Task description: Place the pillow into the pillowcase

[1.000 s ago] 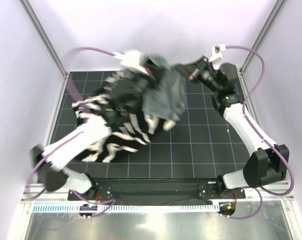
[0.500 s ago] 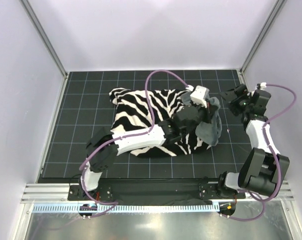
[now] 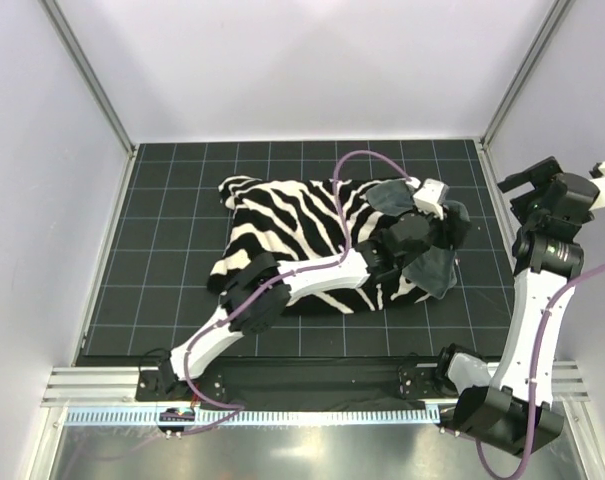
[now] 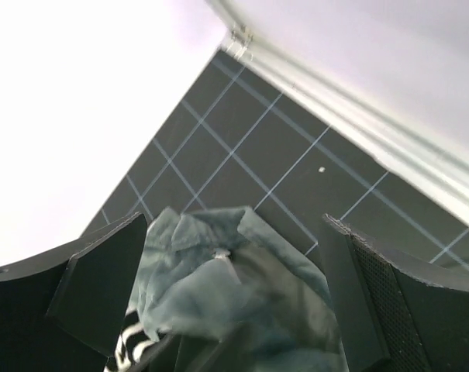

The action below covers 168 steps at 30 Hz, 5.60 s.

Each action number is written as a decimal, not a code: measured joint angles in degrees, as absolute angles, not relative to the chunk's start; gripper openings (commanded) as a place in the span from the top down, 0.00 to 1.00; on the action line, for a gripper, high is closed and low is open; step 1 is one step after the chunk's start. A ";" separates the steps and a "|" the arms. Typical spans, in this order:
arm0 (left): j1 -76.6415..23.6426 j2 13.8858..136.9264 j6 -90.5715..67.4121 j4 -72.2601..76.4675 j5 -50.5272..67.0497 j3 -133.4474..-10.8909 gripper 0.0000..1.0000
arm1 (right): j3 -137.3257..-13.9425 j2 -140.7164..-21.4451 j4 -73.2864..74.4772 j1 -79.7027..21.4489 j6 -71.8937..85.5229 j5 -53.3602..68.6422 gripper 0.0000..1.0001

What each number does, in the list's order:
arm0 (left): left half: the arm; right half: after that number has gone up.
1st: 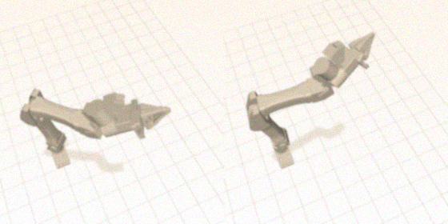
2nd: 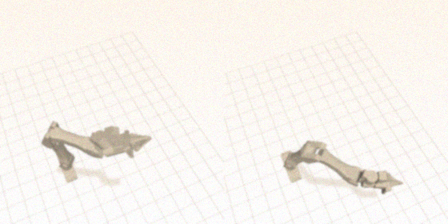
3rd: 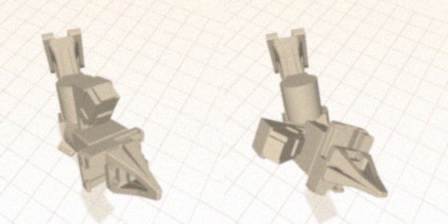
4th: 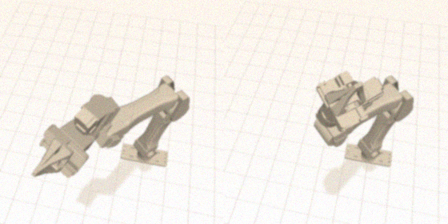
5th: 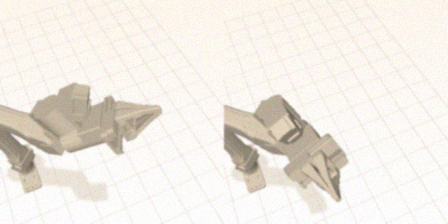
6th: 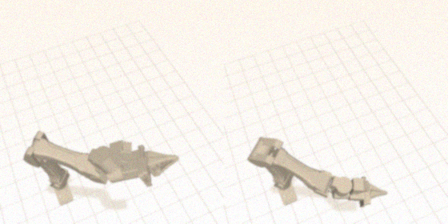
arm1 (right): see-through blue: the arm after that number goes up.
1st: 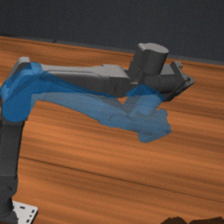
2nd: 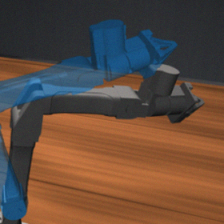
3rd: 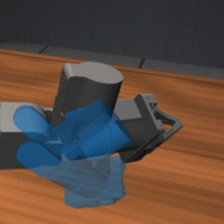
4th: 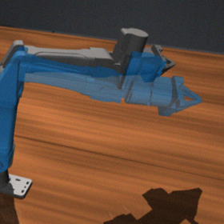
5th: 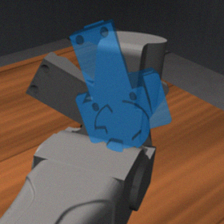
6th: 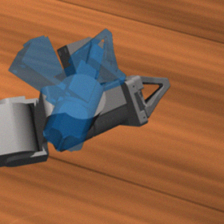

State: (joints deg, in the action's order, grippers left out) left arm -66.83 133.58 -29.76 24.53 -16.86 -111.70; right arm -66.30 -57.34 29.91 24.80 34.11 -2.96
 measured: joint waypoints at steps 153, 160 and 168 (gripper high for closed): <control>-68.75 34.85 -49.32 -51.96 -40.97 -47.64 0.00 | -26.57 -56.34 19.40 8.67 31.51 10.79 0.94; -68.75 32.97 -49.34 -52.01 -41.01 -47.51 0.00 | -32.05 -51.94 27.62 8.29 34.79 -4.71 0.96; -68.75 32.93 -49.34 -52.03 -41.06 -47.40 0.00 | -39.05 -50.37 33.47 8.36 36.25 -14.94 0.89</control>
